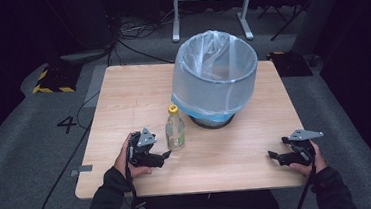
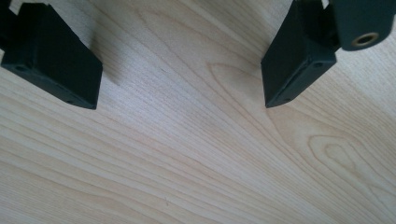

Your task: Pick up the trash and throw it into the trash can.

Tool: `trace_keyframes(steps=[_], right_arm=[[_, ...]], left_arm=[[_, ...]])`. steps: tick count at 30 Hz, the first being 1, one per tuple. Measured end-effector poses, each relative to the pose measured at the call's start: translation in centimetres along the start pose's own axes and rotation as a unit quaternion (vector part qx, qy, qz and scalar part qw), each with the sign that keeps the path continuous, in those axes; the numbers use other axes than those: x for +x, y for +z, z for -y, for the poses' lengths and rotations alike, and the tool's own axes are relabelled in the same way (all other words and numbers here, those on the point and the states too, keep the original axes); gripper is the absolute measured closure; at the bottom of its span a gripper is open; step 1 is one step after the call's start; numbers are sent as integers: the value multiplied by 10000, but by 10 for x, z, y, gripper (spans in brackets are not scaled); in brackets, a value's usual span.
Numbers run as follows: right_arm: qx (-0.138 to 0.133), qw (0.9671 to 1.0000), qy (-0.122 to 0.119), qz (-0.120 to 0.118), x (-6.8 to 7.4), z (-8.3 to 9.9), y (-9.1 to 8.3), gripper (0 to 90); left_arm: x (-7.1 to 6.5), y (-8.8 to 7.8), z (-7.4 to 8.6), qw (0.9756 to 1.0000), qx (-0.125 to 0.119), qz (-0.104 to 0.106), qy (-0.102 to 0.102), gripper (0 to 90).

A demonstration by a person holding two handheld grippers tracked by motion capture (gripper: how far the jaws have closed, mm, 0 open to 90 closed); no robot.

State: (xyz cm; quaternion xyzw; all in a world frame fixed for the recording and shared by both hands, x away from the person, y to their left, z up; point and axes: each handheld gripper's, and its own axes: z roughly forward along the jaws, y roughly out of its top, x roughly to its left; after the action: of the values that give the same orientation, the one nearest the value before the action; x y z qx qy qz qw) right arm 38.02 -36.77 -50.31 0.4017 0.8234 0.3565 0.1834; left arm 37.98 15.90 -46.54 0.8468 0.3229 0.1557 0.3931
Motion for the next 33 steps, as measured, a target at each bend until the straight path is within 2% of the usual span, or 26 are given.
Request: trace_keyframes(steps=[10, 12, 14, 15, 16, 18, 19, 22, 25, 26, 28, 29, 33], right_arm=[[5, 10000, 18, -3, 0, 0, 0, 125], [3, 10000, 14, -3, 0, 0, 0, 125], [2, 10000, 9, -3, 0, 0, 0, 125], [6, 10000, 22, -3, 0, 0, 0, 125], [3, 10000, 13, -3, 0, 0, 0, 125], [6, 10000, 20, -2, 0, 0, 0, 125], [5, 10000, 18, -3, 0, 0, 0, 125], [5, 10000, 17, -3, 0, 0, 0, 125], [4, 10000, 19, -3, 0, 0, 0, 125], [4, 10000, 19, -4, 0, 0, 0, 125], [4, 10000, 20, -4, 0, 0, 0, 125], [6, 10000, 21, -3, 0, 0, 0, 125], [5, 10000, 18, -3, 0, 0, 0, 125]], left_arm=[[-2, 4, -13, 9997, -240, -9, 11, 158], [-3, 6, -15, 9996, -294, -17, -47, 158], [-4, 8, -19, 9993, -366, 3, -12, 157], [-4, 7, -21, 9995, -314, -27, 50, 157], [-5, 9, -22, 9992, -410, 28, 12, 157], [-5, 10, -24, 9993, -371, -18, 99, 157], [-6, 11, -25, 9992, -399, 13, 33, 157], [-6, 13, -26, 9990, -439, 40, 9, 156], [-7, 16, -30, 9982, -594, -9, -26, 157], [-7, 17, -32, 9977, -678, 9, -94, 156], [-9, 19, -34, 9962, -859, -58, -90, 157], [-9, 21, -34, 9956, -925, -18, -121, 156], [-8, 26, -35, 9952, -972, -19, -130, 156]])
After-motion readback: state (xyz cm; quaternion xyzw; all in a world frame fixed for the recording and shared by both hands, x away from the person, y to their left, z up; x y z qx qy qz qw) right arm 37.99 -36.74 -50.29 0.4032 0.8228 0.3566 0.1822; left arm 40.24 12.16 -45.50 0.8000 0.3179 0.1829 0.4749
